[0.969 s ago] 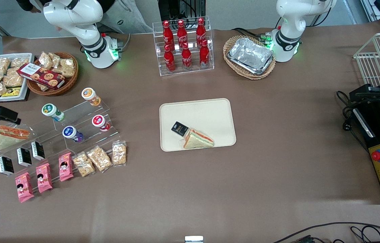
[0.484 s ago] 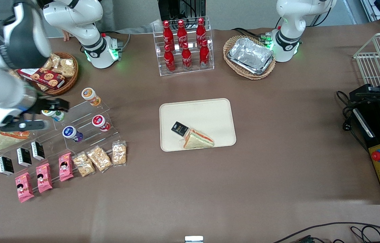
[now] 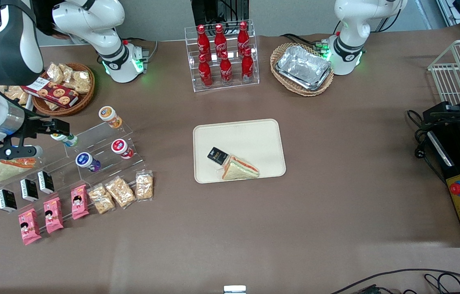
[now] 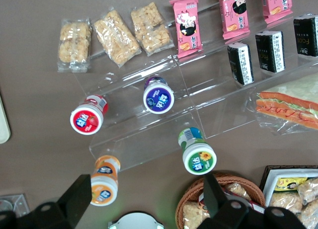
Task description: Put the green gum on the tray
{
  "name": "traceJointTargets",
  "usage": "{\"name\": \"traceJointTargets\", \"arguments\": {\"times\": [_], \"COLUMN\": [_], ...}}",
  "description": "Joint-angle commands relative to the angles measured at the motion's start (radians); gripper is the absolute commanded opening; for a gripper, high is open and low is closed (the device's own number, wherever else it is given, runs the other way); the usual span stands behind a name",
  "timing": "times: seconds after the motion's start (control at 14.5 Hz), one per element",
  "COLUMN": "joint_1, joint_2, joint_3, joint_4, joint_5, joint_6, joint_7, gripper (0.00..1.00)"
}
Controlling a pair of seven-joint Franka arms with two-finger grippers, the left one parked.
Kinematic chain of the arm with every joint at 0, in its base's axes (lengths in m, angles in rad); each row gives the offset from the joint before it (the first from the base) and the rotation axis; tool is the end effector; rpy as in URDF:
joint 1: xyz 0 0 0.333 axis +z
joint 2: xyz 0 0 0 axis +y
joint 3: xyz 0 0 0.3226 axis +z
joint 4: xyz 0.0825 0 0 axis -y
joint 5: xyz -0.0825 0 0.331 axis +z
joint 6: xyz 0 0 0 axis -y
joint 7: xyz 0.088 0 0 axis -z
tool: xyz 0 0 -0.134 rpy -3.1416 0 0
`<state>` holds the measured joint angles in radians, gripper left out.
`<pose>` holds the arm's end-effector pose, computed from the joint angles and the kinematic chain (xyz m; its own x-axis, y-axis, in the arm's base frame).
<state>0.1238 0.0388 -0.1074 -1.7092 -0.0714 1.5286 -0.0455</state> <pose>0.4921 -0.0009 0.5256 0.9737 0.0575 -0.2205 0.0734 -0.9952 0.0644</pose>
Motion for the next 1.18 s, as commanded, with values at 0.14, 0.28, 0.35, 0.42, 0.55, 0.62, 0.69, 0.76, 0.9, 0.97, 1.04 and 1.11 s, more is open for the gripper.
{"name": "traceJointTargets", "arguments": {"times": [0.14, 0.28, 0.35, 0.42, 0.55, 0.62, 0.69, 0.76, 0.9, 0.97, 1.04, 1.11], "joint_1": [0.002, 0.004, 0.004, 0.005, 0.013, 0.016, 0.016, 0.016, 0.016, 0.014, 0.014, 0.014], "joint_2": [-0.02, -0.02, -0.019, -0.019, -0.023, -0.027, -0.028, -0.034, -0.037, -0.036, -0.036, -0.034], "joint_3": [-0.126, -0.127, -0.127, -0.127, -0.121, -0.106, -0.077, -0.051, -0.031, -0.031, -0.031, -0.031], "joint_4": [-0.032, -0.032, -0.032, -0.033, -0.033, -0.032, -0.032, -0.032, -0.032, -0.032, -0.032, -0.032], "joint_5": [0.058, 0.056, 0.056, 0.056, 0.056, 0.056, 0.053, 0.045, 0.042, 0.044, 0.042, 0.042], "joint_6": [0.001, 0.002, 0.002, 0.002, -0.002, -0.007, -0.01, -0.013, -0.024, -0.022, -0.022, -0.021], "joint_7": [-0.174, -0.174, -0.174, -0.172, -0.159, -0.143, -0.104, -0.053, -0.016, -0.016, -0.016, -0.017], "gripper": [1.0, 1.0, 1.0, 1.0, 1.0, 1.0, 1.0, 1.0, 1.0, 1.0, 1.0, 1.0]}}
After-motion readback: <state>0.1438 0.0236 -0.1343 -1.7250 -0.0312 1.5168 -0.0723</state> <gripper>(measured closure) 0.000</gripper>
